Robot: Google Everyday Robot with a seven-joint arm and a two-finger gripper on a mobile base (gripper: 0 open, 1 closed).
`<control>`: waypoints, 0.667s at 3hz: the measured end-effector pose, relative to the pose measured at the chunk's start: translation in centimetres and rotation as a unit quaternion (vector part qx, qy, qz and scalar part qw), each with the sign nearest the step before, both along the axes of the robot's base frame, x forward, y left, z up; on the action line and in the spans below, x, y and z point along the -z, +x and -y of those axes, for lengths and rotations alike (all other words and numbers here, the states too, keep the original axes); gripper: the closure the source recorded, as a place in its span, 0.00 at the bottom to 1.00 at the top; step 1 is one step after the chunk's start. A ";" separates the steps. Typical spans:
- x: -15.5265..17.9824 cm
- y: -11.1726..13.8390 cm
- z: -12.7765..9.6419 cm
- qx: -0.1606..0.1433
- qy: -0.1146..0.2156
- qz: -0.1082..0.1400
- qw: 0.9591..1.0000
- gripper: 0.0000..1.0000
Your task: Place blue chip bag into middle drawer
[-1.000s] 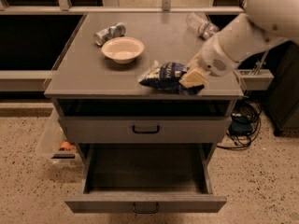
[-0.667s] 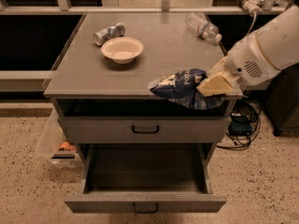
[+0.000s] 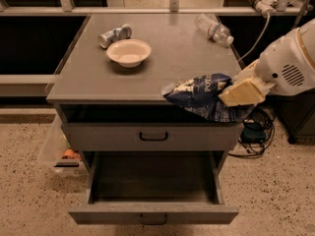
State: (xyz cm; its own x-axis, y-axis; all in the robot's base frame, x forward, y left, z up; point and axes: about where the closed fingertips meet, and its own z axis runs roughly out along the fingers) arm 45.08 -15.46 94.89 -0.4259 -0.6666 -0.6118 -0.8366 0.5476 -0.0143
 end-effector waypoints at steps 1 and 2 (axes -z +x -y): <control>2.9 -1.2 0.5 0.010 0.017 -0.017 1.000 1.00; 9.1 -3.5 0.7 0.050 0.082 -0.050 0.994 1.00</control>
Offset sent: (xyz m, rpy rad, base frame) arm -0.1202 -0.0137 -0.2909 0.3725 0.4431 -0.2706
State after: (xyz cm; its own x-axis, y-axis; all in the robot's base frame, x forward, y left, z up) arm 41.55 -16.14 85.82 -0.5485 -0.5126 -0.6606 -0.7710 0.6158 0.1624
